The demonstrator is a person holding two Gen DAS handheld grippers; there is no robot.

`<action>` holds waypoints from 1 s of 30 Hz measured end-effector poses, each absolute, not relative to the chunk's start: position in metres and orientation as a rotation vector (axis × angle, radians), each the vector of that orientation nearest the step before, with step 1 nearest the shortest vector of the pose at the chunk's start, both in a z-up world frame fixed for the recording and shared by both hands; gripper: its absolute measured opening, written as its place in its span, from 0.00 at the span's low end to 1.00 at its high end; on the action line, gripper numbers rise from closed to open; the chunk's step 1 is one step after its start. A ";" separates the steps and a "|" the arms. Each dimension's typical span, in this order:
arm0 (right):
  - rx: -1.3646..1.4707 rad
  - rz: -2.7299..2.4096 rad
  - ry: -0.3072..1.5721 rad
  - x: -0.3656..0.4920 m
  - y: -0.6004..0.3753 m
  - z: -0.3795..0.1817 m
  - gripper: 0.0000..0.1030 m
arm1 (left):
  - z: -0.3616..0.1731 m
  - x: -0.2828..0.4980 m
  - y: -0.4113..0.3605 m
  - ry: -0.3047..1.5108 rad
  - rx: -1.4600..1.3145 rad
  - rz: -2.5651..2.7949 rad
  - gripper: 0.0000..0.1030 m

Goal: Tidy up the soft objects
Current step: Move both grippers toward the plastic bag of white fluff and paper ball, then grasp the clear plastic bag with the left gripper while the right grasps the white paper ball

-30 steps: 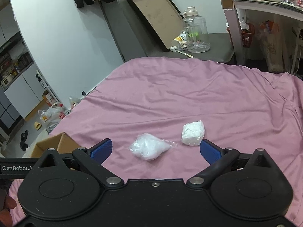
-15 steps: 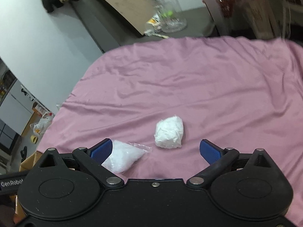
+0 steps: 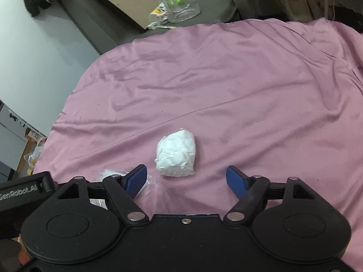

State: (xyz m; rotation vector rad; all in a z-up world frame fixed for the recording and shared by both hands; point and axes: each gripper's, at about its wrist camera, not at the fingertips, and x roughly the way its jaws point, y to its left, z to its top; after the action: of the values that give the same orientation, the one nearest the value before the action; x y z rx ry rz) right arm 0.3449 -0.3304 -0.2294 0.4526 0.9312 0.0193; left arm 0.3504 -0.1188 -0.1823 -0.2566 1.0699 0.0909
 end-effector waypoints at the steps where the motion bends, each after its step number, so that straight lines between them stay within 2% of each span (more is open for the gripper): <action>1: 0.454 0.018 0.933 0.345 -0.331 -0.231 0.74 | -0.185 0.354 -0.121 1.076 -0.263 0.089 0.79; 10: 0.382 0.012 0.920 0.356 -0.322 -0.235 0.74 | -0.203 0.368 -0.125 1.091 -0.361 0.077 0.79; 16: 0.251 0.016 0.906 0.366 -0.306 -0.239 0.71 | -0.216 0.375 -0.117 1.126 -0.464 0.043 0.74; 17: 0.221 0.021 0.905 0.366 -0.303 -0.240 0.69 | -0.219 0.376 -0.116 1.140 -0.482 0.022 0.70; 18: 0.208 0.030 0.904 0.366 -0.302 -0.239 0.60 | -0.221 0.377 -0.115 1.150 -0.498 0.007 0.68; 19: 0.207 0.040 0.906 0.367 -0.301 -0.240 0.46 | -0.221 0.377 -0.115 1.152 -0.501 0.005 0.63; 20: 0.212 0.043 0.909 0.366 -0.302 -0.239 0.41 | -0.220 0.376 -0.116 1.150 -0.495 -0.003 0.54; 21: 0.218 0.046 0.907 0.365 -0.303 -0.238 0.41 | -0.220 0.376 -0.118 1.148 -0.492 -0.019 0.48; 23: 0.220 0.054 0.903 0.363 -0.303 -0.237 0.41 | -0.219 0.375 -0.121 1.150 -0.504 -0.043 0.28; 30: 0.216 0.058 0.904 0.351 -0.303 -0.231 0.40 | -0.208 0.365 -0.122 1.149 -0.504 -0.030 0.20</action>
State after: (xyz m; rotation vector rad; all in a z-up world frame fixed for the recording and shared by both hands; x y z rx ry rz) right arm 0.3508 -0.3031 -0.2310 0.2160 0.9041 0.0575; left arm 0.3651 -0.1217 -0.2080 -0.5036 1.1488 -0.0300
